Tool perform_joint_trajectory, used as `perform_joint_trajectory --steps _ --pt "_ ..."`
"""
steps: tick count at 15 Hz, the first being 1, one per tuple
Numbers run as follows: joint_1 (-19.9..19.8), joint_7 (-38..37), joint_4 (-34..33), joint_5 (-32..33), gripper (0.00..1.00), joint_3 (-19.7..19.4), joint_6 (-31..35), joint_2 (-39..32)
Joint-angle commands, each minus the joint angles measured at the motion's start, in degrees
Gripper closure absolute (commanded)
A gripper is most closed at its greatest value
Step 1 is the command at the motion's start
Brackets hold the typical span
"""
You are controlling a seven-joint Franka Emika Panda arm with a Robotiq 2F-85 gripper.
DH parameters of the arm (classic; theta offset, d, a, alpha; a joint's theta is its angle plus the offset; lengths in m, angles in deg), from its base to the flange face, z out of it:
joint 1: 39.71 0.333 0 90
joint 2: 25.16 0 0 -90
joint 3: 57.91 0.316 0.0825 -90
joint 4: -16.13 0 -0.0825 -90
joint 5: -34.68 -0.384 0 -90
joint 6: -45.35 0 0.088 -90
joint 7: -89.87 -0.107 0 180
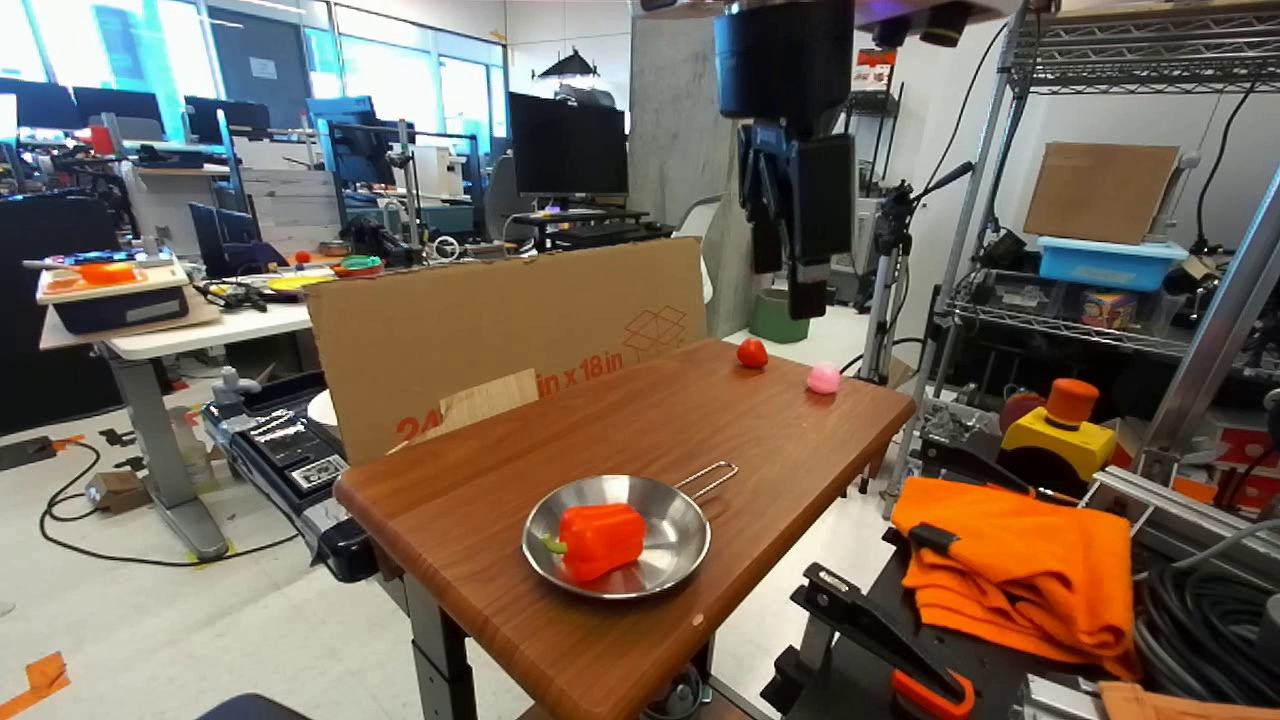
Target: Remove the pepper from the pan and put it on the table
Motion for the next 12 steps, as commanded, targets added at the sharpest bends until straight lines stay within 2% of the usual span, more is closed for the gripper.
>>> perform_joint_trajectory --steps 1,4,7,12 --pt "0.24 4.18 2.16 0.43 0.00 -0.27 2.26 1.36" --pt "0.23 4.43 2.49 0.92 0.00 -0.17 1.73 1.14" --pt "0.16 -5.51 1.29 6.49 0.00 0.80 -2.37 0.25" --pt "-0.07 -13.76 -0.07 5.36 0.00 0.53 -7.98 -1.23"
